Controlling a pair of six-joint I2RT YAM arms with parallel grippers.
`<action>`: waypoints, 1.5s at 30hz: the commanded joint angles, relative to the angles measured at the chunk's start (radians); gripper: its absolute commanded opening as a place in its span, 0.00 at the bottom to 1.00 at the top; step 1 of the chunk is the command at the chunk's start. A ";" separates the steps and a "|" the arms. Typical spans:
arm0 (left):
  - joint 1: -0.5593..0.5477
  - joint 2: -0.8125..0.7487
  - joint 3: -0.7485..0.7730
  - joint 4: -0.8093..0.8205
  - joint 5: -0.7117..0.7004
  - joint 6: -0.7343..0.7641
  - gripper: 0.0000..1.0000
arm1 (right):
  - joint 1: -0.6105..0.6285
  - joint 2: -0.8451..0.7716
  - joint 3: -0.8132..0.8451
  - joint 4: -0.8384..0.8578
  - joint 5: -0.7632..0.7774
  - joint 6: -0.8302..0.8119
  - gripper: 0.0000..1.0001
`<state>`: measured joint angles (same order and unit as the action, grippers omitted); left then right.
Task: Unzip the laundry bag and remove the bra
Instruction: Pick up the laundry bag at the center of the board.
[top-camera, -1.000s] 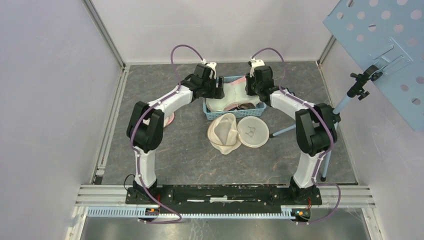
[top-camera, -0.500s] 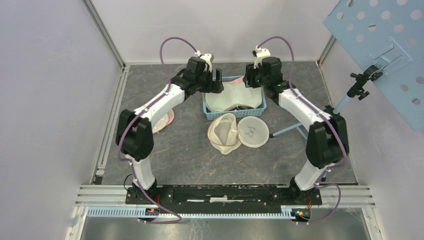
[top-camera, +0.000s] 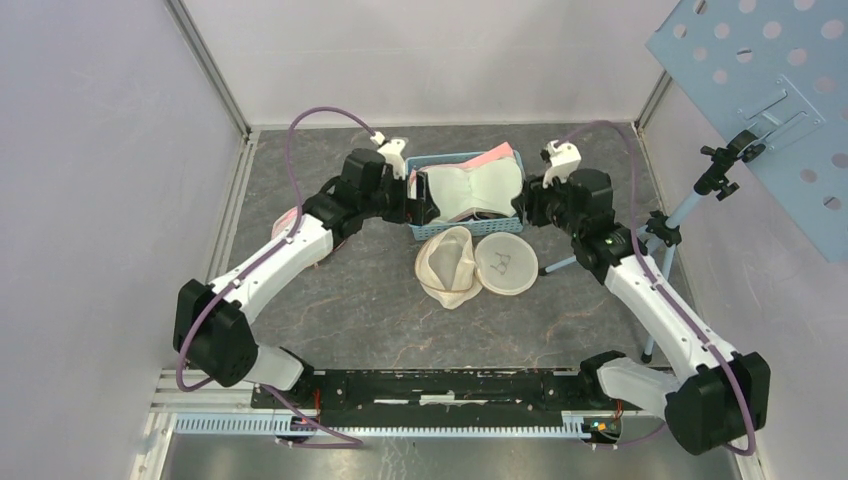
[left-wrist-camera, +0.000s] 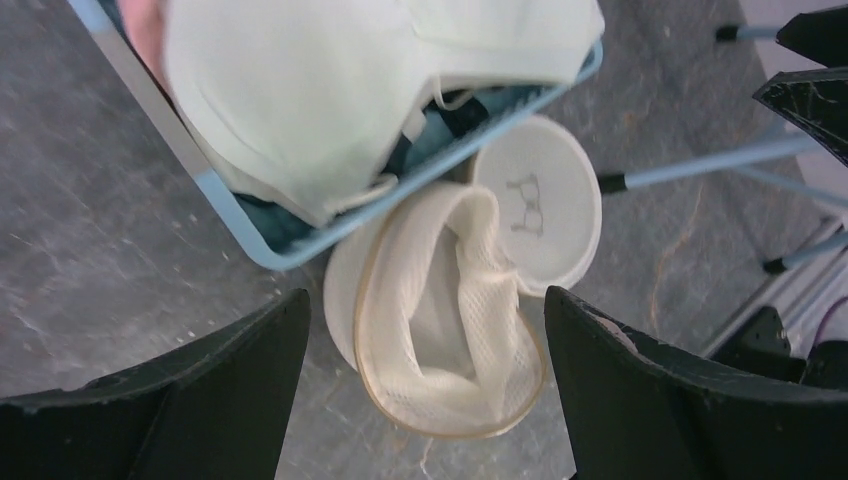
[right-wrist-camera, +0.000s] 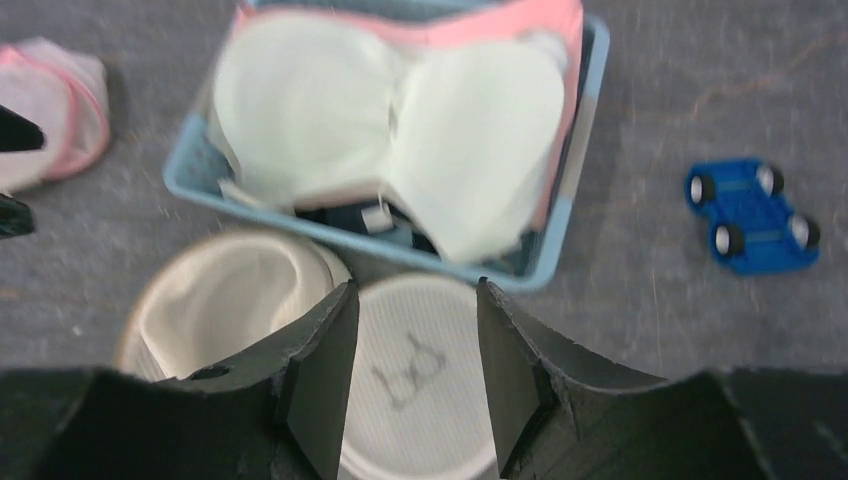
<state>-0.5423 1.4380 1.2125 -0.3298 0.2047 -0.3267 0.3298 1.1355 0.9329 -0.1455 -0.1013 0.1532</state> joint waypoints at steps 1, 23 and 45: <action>-0.058 -0.061 -0.075 0.060 0.006 -0.074 0.93 | 0.003 -0.078 -0.096 -0.093 0.062 -0.039 0.53; -0.122 -0.138 -0.164 0.103 -0.083 -0.143 0.93 | 0.127 0.050 -0.215 -0.163 0.391 0.029 0.37; -0.137 -0.152 -0.135 0.056 -0.133 -0.093 0.93 | 0.089 0.285 -0.204 -0.047 0.406 -0.025 0.35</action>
<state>-0.6746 1.3117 1.0420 -0.2707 0.1020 -0.4274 0.4259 1.3987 0.7033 -0.2672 0.3134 0.1394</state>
